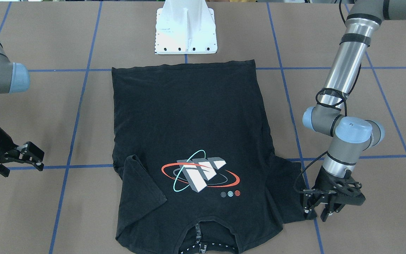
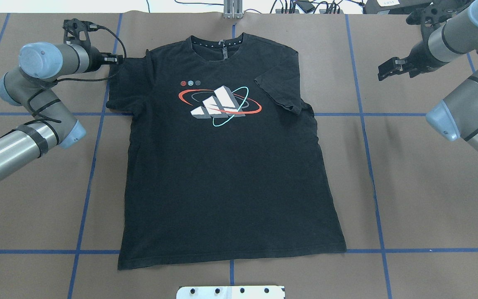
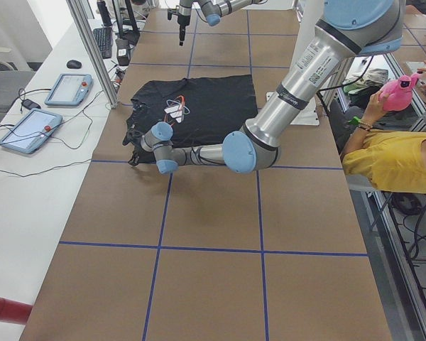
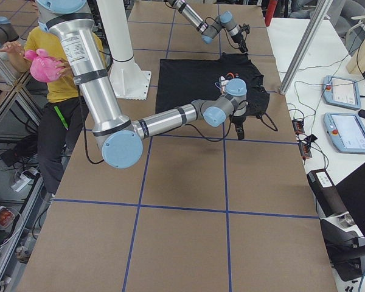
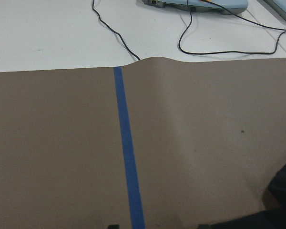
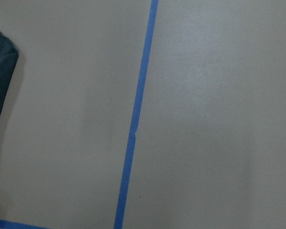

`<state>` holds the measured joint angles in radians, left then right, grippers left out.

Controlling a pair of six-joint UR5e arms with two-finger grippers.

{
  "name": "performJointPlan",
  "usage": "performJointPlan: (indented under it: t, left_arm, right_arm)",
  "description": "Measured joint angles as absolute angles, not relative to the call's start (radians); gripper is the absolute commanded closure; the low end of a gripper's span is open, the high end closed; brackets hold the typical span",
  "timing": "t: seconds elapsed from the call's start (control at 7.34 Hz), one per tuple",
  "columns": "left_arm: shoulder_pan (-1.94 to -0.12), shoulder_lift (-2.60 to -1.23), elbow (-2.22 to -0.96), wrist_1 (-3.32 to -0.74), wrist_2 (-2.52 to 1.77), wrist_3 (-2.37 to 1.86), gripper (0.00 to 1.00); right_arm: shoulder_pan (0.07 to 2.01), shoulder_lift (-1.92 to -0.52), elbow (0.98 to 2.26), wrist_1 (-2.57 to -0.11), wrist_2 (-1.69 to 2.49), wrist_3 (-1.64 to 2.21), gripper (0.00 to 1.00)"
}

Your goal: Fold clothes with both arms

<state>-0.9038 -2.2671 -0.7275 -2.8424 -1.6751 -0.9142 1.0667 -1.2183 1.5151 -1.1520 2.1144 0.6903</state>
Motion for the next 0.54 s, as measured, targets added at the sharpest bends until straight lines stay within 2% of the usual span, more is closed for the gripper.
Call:
performJointPlan:
  t: [0.54]
  left_arm:
    - [-0.904, -2.268, -0.723, -2.842, -1.675, -0.914, 0.80]
  right_arm:
    - [1.066, -1.218, 1.514, -1.152, 2.114, 0.691, 0.00]
